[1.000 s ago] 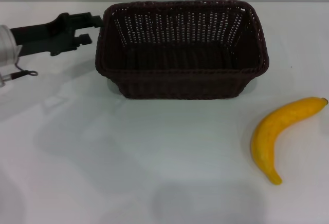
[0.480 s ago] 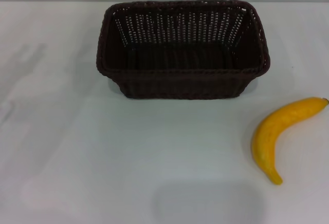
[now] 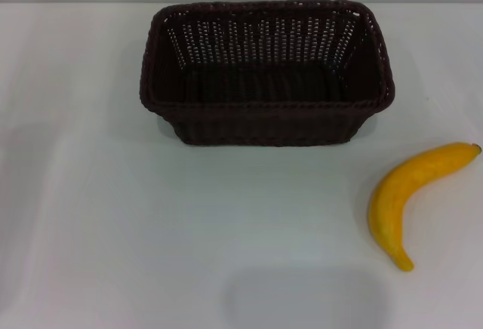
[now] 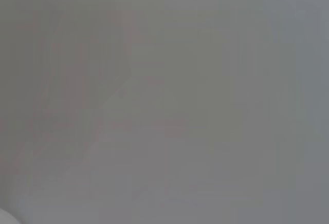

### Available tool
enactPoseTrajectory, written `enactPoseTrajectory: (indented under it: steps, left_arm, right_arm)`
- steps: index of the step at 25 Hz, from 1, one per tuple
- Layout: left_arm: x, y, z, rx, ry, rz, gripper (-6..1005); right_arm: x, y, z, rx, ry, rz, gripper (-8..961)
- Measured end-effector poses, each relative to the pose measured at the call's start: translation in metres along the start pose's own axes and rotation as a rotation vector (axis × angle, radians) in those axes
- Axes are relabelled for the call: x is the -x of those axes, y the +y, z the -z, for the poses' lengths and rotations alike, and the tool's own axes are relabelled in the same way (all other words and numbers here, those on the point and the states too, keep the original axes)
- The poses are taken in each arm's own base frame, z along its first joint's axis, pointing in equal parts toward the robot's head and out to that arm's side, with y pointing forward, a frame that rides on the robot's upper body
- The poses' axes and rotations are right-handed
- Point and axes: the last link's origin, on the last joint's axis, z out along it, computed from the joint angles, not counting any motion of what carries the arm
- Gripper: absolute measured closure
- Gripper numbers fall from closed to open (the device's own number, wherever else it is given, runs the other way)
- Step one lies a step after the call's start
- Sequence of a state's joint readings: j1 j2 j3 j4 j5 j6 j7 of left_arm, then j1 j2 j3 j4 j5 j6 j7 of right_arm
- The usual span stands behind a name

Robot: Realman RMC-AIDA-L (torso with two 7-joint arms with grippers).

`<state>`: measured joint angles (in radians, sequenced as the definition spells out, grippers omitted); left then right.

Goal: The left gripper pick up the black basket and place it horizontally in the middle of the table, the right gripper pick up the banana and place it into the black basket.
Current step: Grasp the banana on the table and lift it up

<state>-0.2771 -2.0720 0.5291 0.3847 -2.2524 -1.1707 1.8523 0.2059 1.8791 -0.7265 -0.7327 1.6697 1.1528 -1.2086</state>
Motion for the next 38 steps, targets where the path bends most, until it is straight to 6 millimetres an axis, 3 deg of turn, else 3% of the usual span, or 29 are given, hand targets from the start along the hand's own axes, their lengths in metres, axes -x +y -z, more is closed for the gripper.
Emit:
enactPoseTrajectory:
  steps: [3,9,20,23,29,38]
  left_arm:
    - [0.003,-0.004,0.003,-0.036,0.031,-0.039,186]
    - [0.008,-0.006,0.004,-0.065,0.045,-0.118,192]
    - [0.004,-0.011,0.006,-0.093,0.063,-0.124,196]
    - [0.005,-0.009,0.003,-0.090,0.061,-0.166,197]
    - [0.017,-0.004,-0.004,-0.102,0.061,-0.232,196]
    - [0.018,-0.009,-0.014,-0.173,0.059,-0.248,197]
  right_arm:
    - [0.006,0.025,-0.011,-0.027,0.181,0.078,111]
    - [0.015,0.091,-0.025,-0.103,0.365,0.254,111]
    - [0.017,0.187,-0.032,-0.245,0.525,0.430,112]
    - [0.006,0.204,-0.037,-0.288,0.593,0.448,111]
    - [-0.037,0.241,-0.055,-0.328,0.761,0.459,111]
    - [-0.080,0.270,-0.062,-0.378,0.901,0.364,123]
